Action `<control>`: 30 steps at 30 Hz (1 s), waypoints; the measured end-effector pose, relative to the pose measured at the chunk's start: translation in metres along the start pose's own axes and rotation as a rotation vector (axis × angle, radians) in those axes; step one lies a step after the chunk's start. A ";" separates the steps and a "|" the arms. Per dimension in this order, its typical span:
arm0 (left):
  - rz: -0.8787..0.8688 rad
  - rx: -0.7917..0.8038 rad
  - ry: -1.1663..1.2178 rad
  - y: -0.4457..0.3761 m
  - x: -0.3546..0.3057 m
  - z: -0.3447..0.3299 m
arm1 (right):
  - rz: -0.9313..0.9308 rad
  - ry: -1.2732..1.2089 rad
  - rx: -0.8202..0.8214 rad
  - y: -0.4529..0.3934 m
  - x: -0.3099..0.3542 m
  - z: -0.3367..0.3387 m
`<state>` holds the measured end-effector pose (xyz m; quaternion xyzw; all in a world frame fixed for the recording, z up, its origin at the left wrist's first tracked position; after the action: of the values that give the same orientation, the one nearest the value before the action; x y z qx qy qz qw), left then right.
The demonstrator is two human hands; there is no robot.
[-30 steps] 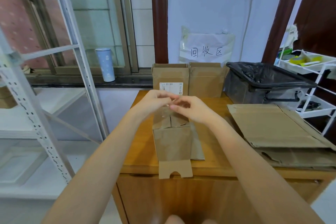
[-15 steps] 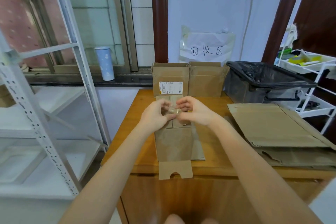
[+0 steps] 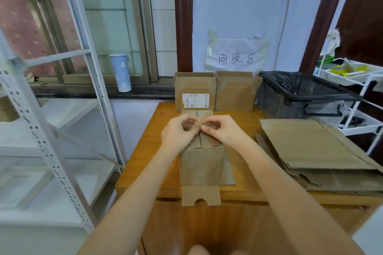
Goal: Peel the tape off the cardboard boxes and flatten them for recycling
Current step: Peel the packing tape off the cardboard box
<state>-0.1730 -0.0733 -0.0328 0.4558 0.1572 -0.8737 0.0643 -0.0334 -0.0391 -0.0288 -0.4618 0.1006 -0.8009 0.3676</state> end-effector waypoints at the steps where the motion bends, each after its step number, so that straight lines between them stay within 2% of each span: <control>1: 0.004 0.024 0.032 -0.001 0.002 0.000 | -0.012 0.004 -0.035 0.000 -0.002 0.000; 5: 0.038 0.184 0.211 0.003 0.001 0.005 | -0.049 0.011 -0.147 -0.002 -0.007 -0.003; 8: 0.020 0.161 0.216 0.001 0.001 0.008 | -0.080 -0.044 -0.220 -0.001 -0.007 -0.003; 11: 0.096 0.127 0.207 -0.004 -0.001 0.006 | -0.141 -0.135 -0.282 0.006 -0.008 -0.001; 16: 0.159 0.074 0.211 -0.008 -0.002 0.002 | -0.157 -0.280 -0.216 0.007 -0.005 0.001; 20: 0.054 -0.016 0.060 -0.005 -0.003 -0.001 | -0.155 -0.251 -0.153 0.009 -0.009 0.004; 23: 0.012 -0.055 0.070 -0.003 -0.003 0.003 | -0.132 -0.260 -0.053 0.009 -0.009 0.001; 27: 0.044 -0.033 0.081 -0.008 0.001 0.006 | 0.019 0.001 0.111 0.004 0.002 -0.007; 30: 0.030 0.001 0.086 -0.011 0.001 0.003 | 0.026 0.106 0.089 0.002 -0.002 -0.009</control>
<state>-0.1791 -0.0642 -0.0297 0.4955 0.1524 -0.8522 0.0704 -0.0389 -0.0406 -0.0358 -0.4005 0.0903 -0.8233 0.3921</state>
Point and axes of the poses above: each hand's wrist, its own y-axis away from the middle knuckle, its own z-axis out of the back of the hand, x = y × z, the point moved 6 cm from there along -y, towards the middle knuckle, and after that the axes turned 13 degrees about z, right-handed, at the moved point
